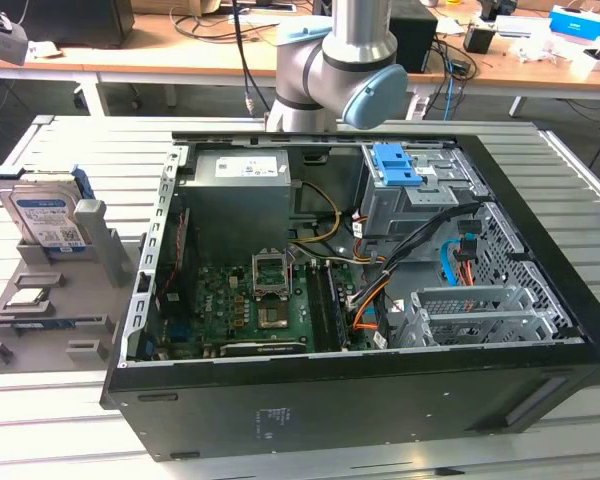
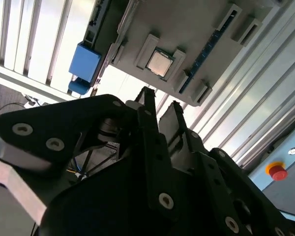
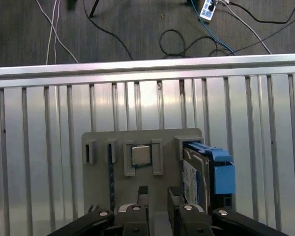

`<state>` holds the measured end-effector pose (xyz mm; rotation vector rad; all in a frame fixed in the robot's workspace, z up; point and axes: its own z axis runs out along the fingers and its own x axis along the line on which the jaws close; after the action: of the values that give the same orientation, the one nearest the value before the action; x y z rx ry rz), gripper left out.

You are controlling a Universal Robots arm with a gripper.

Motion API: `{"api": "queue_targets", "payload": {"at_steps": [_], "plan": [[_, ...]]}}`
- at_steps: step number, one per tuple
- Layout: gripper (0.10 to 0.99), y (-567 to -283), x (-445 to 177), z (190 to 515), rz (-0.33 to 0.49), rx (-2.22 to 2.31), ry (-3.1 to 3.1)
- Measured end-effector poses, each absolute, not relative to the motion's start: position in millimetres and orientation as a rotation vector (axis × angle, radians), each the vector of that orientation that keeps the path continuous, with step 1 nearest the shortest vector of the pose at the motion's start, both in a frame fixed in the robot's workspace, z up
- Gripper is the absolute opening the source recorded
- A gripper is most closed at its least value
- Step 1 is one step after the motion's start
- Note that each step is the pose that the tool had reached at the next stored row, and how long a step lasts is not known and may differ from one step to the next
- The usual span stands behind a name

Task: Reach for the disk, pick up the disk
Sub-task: 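Pick up the disk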

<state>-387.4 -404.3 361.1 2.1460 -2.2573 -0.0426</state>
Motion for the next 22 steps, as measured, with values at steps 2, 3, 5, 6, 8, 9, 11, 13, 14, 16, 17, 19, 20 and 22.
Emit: {"api": "queue_targets", "payload": {"at_steps": [2,3,5,6,8,9,11,13,14,16,17,19,20,22], "plan": [[0.42,-404.3,-387.4,361.2,-0.043,2.147,-2.256],[0.42,-404.3,-387.4,361.2,-0.043,2.148,-2.256],[0.482,-404.3,-387.4,361.2,-0.043,2.149,-2.254],[0.482,-404.2,-387.4,361.1,-0.043,2.149,-2.255],[0.482,-400.5,-387.4,361.2,-0.043,2.149,-2.254],[0.482,-398.0,-387.4,361.1,-0.043,2.149,-2.254],[0.482,-391.1,-387.3,361.1,-0.042,2.149,-2.254],[0.482,-385.2,-387.3,361.2,-0.042,2.149,-2.254],[0.482,-383.0,-387.3,361.2,-0.042,2.149,-2.254],[0.482,-378.3,-387.3,361.1,-0.042,2.149,-2.254],[0.482,-374.3,-387.2,361.1,-0.042,2.149,-2.254],[0.482,-369.2,-387.1,361.2,-0.042,2.149,-2.254],[0.482,-365.5,-387.0,361.2,-0.042,2.149,-2.254],[0.482,-360.2,-386.9,361.1,-0.042,2.149,-2.254]]}}
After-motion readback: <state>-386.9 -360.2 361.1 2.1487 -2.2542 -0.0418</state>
